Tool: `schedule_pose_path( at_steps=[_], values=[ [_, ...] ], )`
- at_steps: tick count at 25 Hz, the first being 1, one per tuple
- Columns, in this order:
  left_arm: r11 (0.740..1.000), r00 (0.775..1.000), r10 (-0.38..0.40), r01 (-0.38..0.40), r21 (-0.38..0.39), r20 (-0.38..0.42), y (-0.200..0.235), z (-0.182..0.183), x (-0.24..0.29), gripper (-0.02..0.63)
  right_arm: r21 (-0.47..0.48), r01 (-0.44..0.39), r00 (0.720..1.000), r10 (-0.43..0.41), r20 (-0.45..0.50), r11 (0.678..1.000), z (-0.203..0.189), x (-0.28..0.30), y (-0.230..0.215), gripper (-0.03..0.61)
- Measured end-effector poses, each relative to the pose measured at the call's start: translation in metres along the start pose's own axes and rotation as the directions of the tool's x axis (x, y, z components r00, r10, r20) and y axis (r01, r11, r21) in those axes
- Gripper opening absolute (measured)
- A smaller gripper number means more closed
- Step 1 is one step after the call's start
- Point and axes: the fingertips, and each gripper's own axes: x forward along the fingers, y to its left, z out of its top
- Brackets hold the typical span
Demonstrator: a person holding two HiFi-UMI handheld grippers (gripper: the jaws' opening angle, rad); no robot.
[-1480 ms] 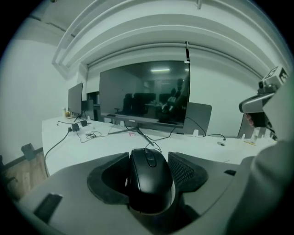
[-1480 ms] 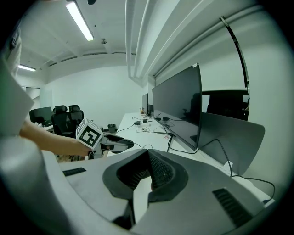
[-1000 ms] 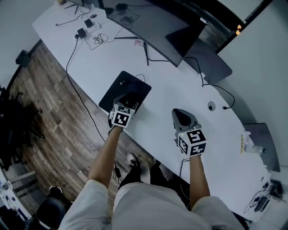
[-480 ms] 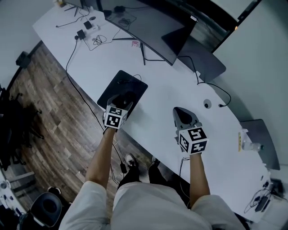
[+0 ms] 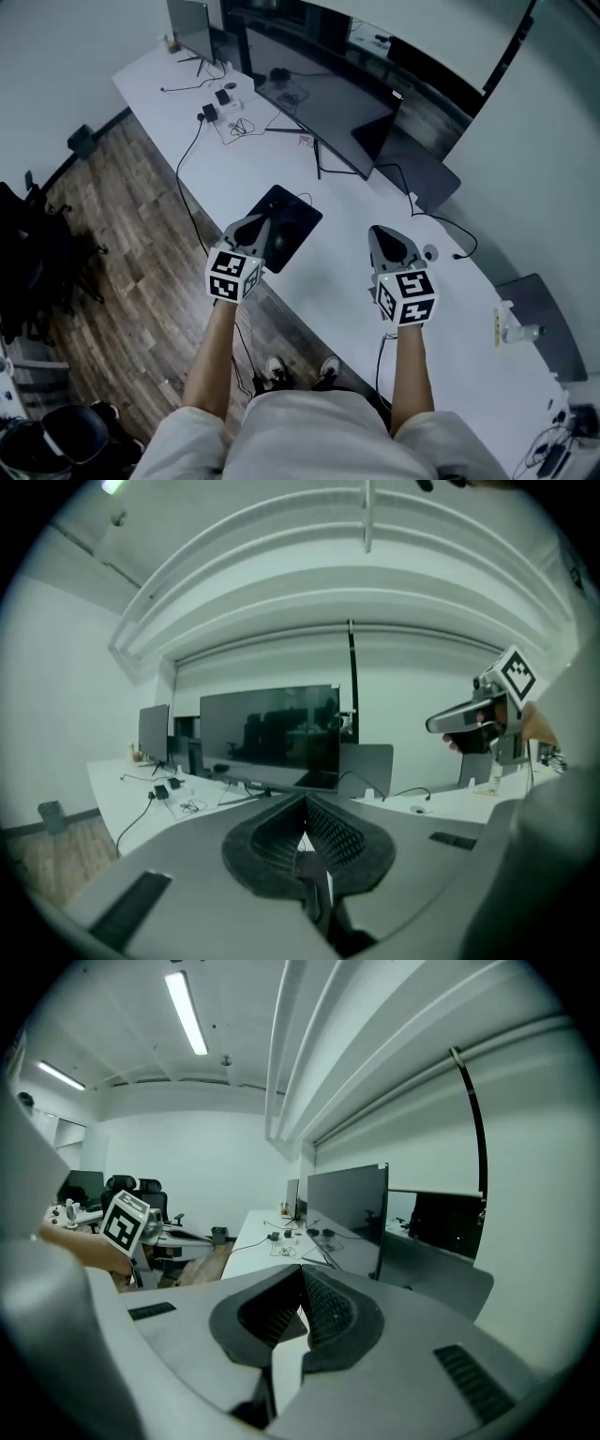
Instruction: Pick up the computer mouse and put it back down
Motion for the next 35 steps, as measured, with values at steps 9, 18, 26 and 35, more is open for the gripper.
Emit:
schedule_pose_path(
  at_steps=[9,18,26,35],
  values=[
    [0.991,0.972,0.029,-0.058,0.119,0.232,-0.021,0.126,-0.092,0.018,-0.122,-0.018,0.989,0.035,0.142,0.992,0.077,-0.041,0.035,0.014],
    [0.974,0.959,0.045,-0.105,0.199,0.281,-0.042,0.167,-0.143,0.018,-0.178,-0.038,0.972,0.077,0.221,0.983,0.116,-0.07,0.06,0.014],
    [0.973,0.962,0.058,-0.115,0.202,0.268,-0.041,0.168,-0.151,0.018,-0.214,-0.044,0.972,0.091,0.215,0.976,0.122,-0.072,0.072,0.012],
    [0.972,0.964,0.06,-0.115,0.204,0.261,-0.034,0.166,-0.152,0.018,-0.198,-0.066,0.969,0.11,0.22,0.978,0.122,-0.068,0.08,0.012]
  ],
)
